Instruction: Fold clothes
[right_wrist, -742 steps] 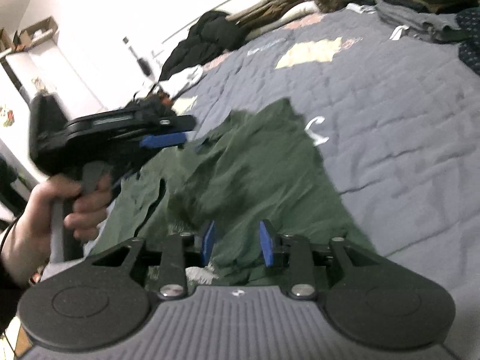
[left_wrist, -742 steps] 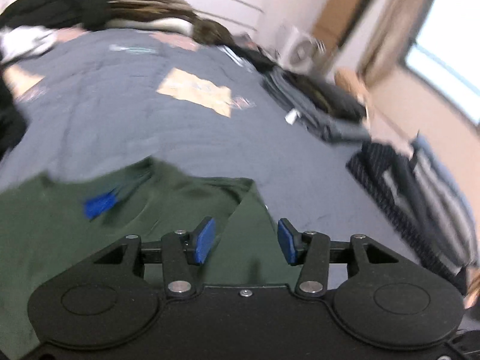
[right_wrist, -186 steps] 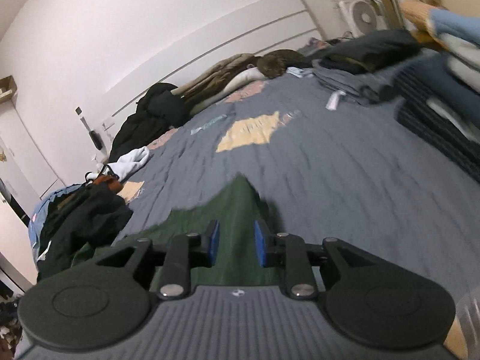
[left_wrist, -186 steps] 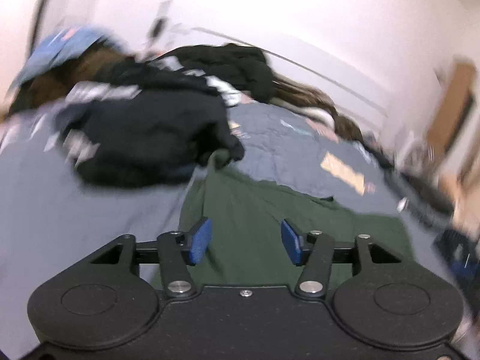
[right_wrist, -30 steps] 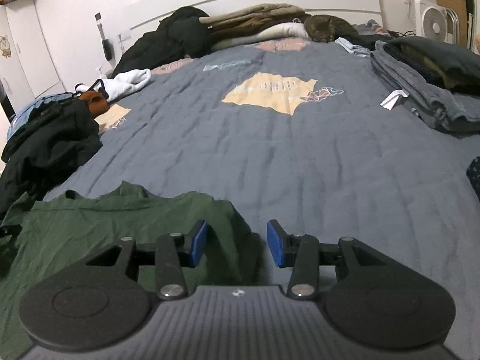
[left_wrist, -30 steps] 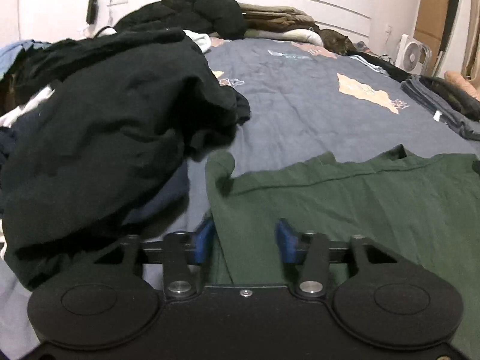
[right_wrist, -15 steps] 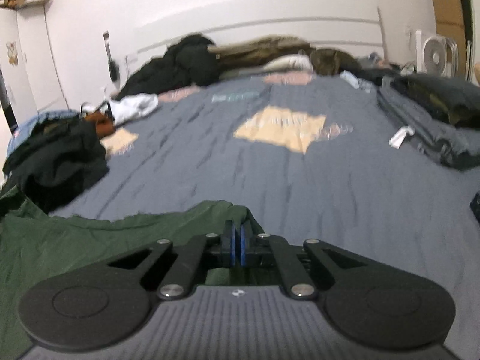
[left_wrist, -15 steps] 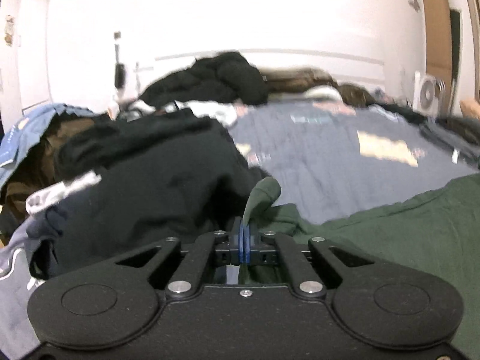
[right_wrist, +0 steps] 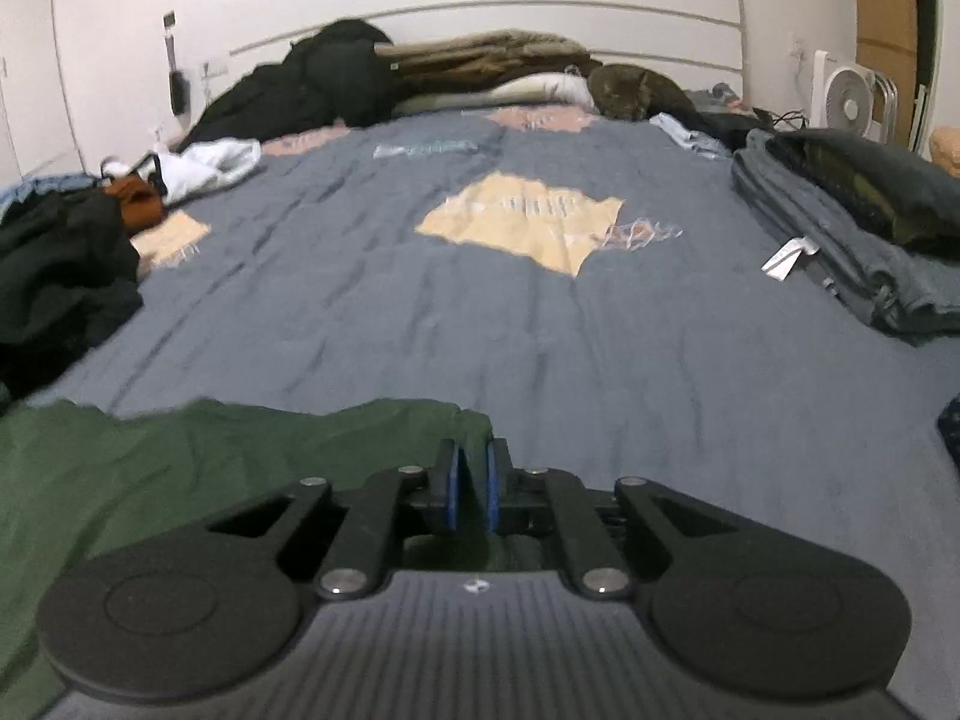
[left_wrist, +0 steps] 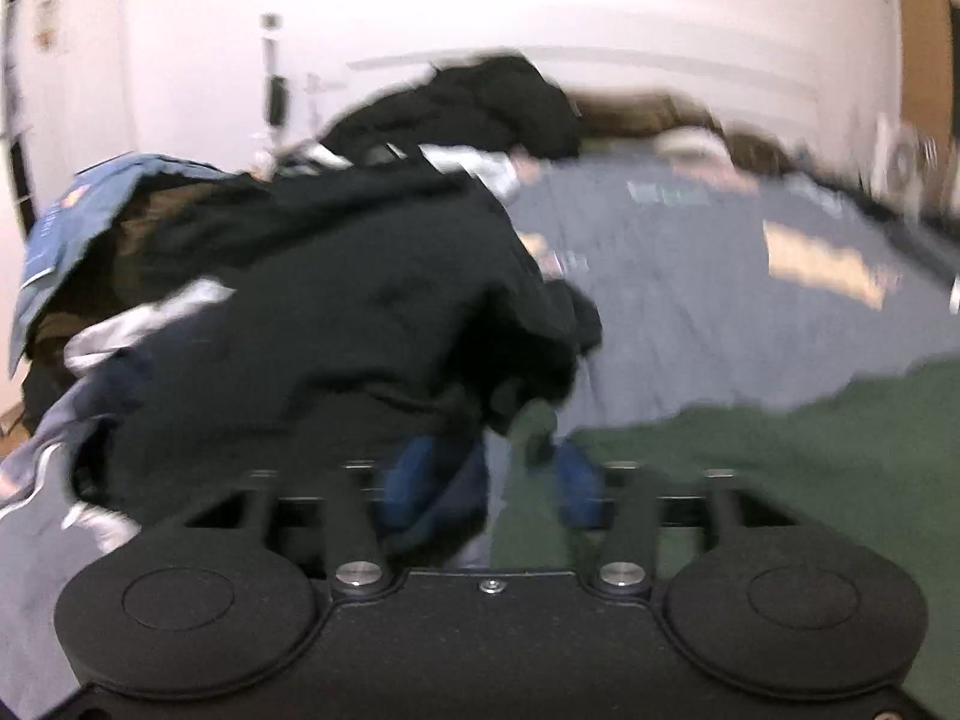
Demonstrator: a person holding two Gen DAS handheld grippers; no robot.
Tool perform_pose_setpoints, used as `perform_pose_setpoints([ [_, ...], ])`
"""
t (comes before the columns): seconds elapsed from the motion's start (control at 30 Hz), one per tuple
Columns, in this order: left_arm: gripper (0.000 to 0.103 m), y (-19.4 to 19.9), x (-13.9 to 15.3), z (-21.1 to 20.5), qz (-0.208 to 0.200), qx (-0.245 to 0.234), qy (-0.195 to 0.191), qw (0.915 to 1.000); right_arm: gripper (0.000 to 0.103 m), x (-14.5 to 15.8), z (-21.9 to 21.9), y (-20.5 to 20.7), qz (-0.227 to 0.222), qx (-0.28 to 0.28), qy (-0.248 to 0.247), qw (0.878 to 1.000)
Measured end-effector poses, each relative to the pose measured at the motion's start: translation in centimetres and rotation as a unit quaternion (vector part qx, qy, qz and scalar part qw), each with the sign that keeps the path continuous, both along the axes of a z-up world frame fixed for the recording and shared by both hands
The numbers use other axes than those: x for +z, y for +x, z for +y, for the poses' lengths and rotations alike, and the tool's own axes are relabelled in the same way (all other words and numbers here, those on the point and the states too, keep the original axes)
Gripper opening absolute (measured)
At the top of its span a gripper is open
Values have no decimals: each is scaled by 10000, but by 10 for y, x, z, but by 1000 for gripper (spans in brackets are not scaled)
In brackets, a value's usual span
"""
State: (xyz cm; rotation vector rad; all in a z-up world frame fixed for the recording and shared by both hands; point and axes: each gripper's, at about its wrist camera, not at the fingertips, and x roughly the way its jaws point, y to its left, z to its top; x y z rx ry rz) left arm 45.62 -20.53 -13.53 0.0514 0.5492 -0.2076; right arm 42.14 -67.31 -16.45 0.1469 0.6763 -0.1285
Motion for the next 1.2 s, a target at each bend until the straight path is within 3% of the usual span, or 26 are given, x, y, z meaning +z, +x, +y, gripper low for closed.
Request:
perform_pose_setpoints([
  [0.07, 56, -28, 2, 9, 126, 104, -506, 9986, 17, 18, -5, -18, -126, -36, 201, 9997],
  [0.17, 57, -71, 5, 23, 315, 260, -1262, 9912, 34, 44, -6, -59, -415, -70, 440, 9981],
  [0.33, 62, -142, 9, 46, 624, 516, -2502, 9648, 44, 55, 6, -142, -731, -269, 1489, 9858],
  [0.4, 62, -172, 7, 54, 756, 678, -3007, 9483, 45, 46, 11, -172, -755, -416, 1904, 9779],
  [0.57, 64, -215, -42, 77, 1151, 1441, -3966, 8993, 49, 13, 20, -238, -791, -915, 2862, 9505],
  [0.67, 64, -217, -70, 90, 1529, 1790, -4531, 8598, 50, -9, 19, -252, -655, -1130, 3214, 9379],
  [0.7, 64, -216, -75, 93, 1557, 1847, -4661, 8511, 50, -17, 18, -256, -634, -1186, 3360, 9322],
  [0.77, 64, -212, -80, 95, 1520, 1855, -4762, 8460, 51, -31, 14, -257, -620, -1279, 3660, 9197],
  [1.03, 64, -188, -90, 86, 1604, 1719, -4819, 8441, 53, -73, 12, -246, -440, -1637, 4495, 8770],
  [1.2, 64, -172, -96, 81, 1656, 1633, -4853, 8428, 57, -85, 14, -231, -455, -1727, 4538, 8731],
])
